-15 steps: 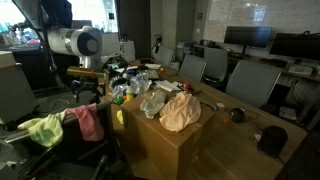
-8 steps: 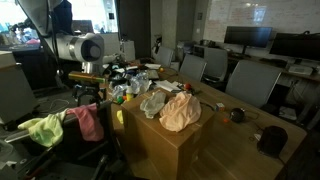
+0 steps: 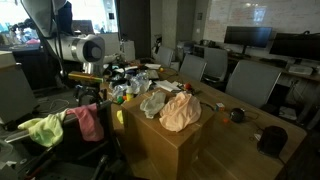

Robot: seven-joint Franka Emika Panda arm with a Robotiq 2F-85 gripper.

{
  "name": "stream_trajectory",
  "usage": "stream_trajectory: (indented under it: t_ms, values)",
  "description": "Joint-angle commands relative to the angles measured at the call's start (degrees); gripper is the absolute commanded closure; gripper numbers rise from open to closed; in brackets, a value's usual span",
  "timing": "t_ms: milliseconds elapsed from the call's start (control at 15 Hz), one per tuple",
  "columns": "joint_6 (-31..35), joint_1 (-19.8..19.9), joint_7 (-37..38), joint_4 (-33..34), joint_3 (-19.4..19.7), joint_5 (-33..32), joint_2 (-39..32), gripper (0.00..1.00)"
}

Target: Put the peach shirt, the white towel, the pink shirt and the green towel on the top of the box respectively

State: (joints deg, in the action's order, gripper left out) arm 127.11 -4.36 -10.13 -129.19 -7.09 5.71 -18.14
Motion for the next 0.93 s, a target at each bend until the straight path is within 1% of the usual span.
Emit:
stream_trajectory:
  t_ms: [0,467,533,667,733,867]
  values:
    - [-2.6,-0.8,3.0,2.4,0.3,-1.6,-1.5,0.00]
    - [-6.9,-1.2,4.4,4.1,0.3,-2.9,-3.0,0.00]
    - [-7.2,-1.3,4.6,4.3,0.3,-3.3,-3.1,0.02]
    - [-7.7,-1.6,5.0,4.8,0.3,-3.9,-3.6,0.11]
    - [-7.9,-1.8,5.3,4.9,0.2,-4.1,-3.6,0.29]
    - [-8.4,-2.1,6.1,5.3,0.3,-4.9,-3.7,0.47]
